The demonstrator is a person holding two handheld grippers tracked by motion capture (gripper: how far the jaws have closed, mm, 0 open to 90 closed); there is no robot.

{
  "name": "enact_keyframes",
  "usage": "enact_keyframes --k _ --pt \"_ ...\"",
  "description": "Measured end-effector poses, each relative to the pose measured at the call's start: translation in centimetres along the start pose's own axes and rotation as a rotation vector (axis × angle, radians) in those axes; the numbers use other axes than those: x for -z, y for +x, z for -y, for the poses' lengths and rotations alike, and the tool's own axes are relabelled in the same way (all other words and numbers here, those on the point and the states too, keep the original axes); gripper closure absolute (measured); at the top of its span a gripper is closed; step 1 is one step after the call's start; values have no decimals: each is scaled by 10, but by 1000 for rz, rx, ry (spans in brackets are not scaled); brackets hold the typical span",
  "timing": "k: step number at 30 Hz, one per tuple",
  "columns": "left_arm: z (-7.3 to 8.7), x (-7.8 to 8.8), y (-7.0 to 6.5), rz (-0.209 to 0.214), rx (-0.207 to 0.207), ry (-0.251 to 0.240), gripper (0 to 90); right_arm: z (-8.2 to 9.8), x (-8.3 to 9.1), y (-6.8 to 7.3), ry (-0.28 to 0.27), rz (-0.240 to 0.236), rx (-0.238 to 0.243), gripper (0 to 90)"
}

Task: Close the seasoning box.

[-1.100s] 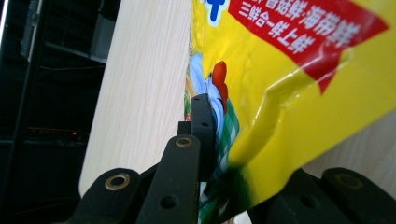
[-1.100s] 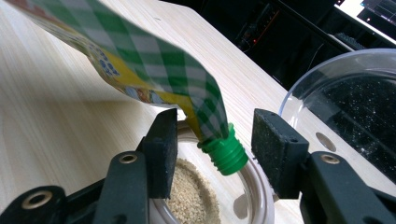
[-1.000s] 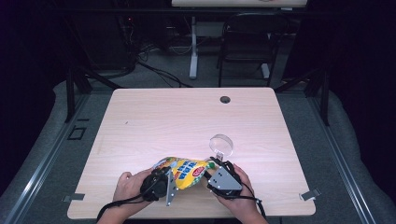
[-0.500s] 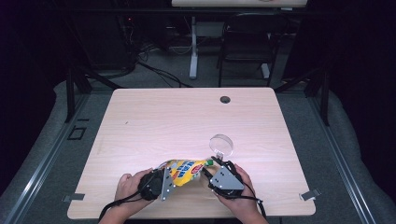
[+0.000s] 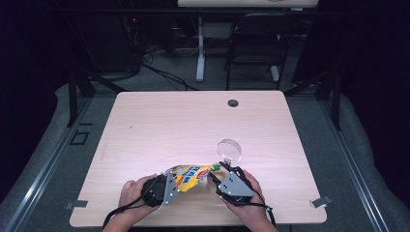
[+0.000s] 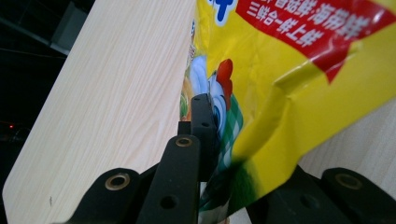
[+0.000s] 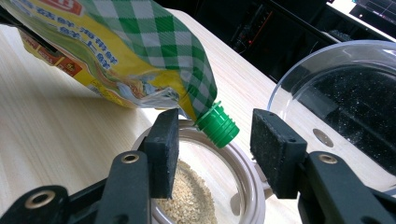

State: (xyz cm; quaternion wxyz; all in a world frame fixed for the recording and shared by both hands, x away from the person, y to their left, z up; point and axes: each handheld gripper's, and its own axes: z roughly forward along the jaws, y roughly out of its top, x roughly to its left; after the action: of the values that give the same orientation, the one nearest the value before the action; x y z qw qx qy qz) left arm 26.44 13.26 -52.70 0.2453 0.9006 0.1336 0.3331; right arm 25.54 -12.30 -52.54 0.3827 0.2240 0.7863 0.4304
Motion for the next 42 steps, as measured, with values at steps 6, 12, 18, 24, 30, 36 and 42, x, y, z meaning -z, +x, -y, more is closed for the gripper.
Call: enact_keyframes --k 6,12,18,24,30,36,42 --pt "3 1 4 13 42 -14 873 0 0 0 0 -2 -1 522" --pt "7 1 9 31 86 -28 873 0 0 -1 -2 1 -8 522" --pt "13 1 15 47 151 -41 872 1 1 -2 -3 -3 -17 522" --pt "18 1 22 70 210 -59 872 1 1 -2 -3 -4 -19 522" --pt "23 0 26 82 253 -66 872 1 1 -2 -4 -4 -19 522" --pt "26 -1 30 90 289 -72 872 1 0 -1 -5 -4 -21 522" --pt "31 -1 35 109 349 -83 871 1 0 -1 -4 -5 -21 523"
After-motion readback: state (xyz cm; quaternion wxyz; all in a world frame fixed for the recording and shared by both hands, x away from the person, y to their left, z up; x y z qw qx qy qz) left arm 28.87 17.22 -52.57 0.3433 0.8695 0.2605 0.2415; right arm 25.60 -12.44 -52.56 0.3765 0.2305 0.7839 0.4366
